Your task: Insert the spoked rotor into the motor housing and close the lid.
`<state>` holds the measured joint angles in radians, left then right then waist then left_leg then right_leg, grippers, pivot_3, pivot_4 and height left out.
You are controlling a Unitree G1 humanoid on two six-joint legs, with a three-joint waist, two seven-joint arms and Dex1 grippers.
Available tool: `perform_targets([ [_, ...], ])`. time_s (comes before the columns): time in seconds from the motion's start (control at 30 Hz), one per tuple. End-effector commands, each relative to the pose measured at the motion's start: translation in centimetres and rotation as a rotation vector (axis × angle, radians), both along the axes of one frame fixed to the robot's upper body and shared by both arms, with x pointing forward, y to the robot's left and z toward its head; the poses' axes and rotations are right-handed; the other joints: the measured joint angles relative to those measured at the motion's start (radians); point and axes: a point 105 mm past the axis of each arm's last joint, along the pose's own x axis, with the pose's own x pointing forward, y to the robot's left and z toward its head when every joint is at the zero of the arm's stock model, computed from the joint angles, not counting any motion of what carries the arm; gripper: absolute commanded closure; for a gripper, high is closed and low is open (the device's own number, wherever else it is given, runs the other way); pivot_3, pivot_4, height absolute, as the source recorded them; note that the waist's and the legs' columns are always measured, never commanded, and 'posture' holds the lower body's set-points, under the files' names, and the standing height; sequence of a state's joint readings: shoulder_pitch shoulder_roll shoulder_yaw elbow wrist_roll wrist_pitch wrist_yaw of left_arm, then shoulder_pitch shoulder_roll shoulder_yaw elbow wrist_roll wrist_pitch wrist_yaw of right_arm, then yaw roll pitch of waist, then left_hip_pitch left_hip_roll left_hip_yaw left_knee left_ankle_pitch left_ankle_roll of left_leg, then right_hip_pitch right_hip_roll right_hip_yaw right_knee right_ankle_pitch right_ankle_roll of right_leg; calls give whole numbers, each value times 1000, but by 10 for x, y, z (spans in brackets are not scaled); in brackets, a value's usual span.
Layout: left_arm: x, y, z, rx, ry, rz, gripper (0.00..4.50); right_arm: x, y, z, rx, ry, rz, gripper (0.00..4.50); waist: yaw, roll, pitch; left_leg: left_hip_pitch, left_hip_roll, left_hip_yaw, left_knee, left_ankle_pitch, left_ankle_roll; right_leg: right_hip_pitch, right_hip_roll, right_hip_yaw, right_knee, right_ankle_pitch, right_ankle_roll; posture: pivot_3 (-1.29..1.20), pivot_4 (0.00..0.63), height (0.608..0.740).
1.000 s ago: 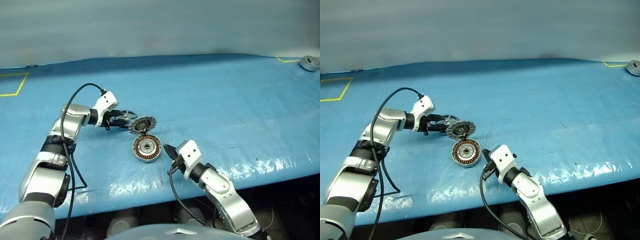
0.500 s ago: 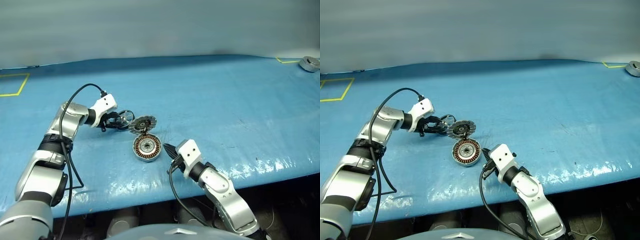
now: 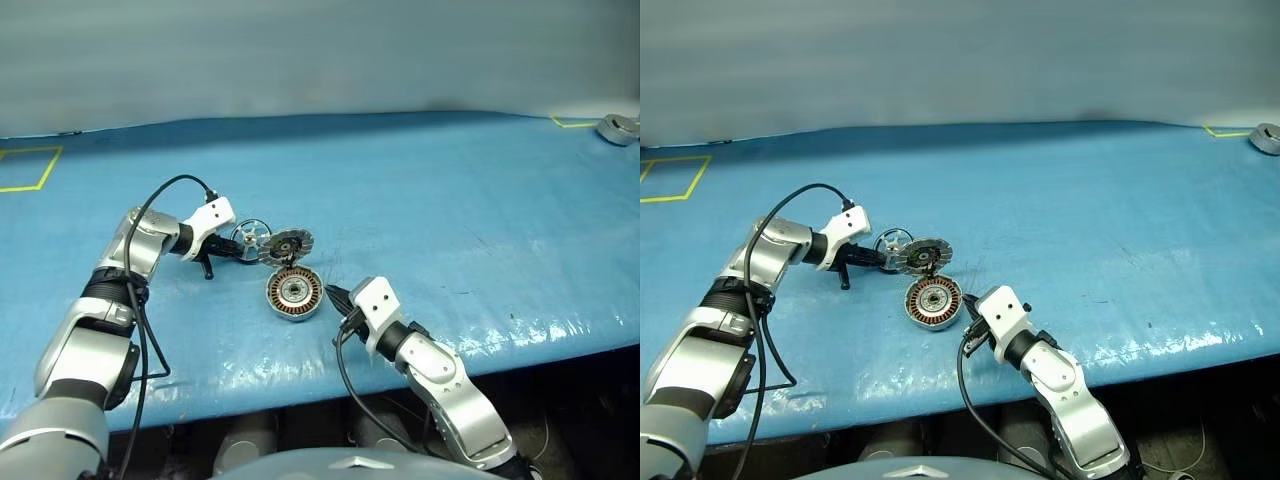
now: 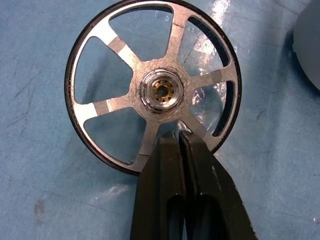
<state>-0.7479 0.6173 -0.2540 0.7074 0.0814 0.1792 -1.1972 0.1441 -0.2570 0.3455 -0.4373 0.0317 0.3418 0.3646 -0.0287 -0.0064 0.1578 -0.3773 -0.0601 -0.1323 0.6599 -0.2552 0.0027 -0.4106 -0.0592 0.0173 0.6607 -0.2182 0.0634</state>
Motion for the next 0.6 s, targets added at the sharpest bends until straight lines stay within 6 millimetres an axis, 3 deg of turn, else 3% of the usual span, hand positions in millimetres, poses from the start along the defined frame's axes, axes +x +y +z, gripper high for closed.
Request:
perform_targets([
  [0.03,4,-2,15,-17,-47,-19,4467,1,1,6,9,-22,-3,4500,-1,0,0,0,0,0,0,0,0,0,0,0,0,0,0,0,150,740],
  [0.17,-1,-4,29,-55,-28,-48,4309,2,1,6,8,-22,-6,4500,-2,0,0,0,0,0,0,0,0,0,0,0,0,0,0,0,150,740],
  [0.27,-3,-2,33,-43,-30,-52,3567,2,2,6,6,-21,-1,4500,-2,0,0,-1,0,0,0,0,0,-1,0,0,0,0,0,0,150,740],
  [0.5,-20,-1,46,-28,-25,-129,1245,3,1,6,3,-18,-1,4500,-8,0,0,-1,0,0,-1,0,0,-1,0,1,0,0,0,0,150,740],
  [0.6,-20,-1,51,-33,-38,-125,1245,3,1,5,2,-13,-1,4500,-7,0,0,-1,0,0,-1,0,0,-1,0,1,0,0,-1,0,150,740],
])
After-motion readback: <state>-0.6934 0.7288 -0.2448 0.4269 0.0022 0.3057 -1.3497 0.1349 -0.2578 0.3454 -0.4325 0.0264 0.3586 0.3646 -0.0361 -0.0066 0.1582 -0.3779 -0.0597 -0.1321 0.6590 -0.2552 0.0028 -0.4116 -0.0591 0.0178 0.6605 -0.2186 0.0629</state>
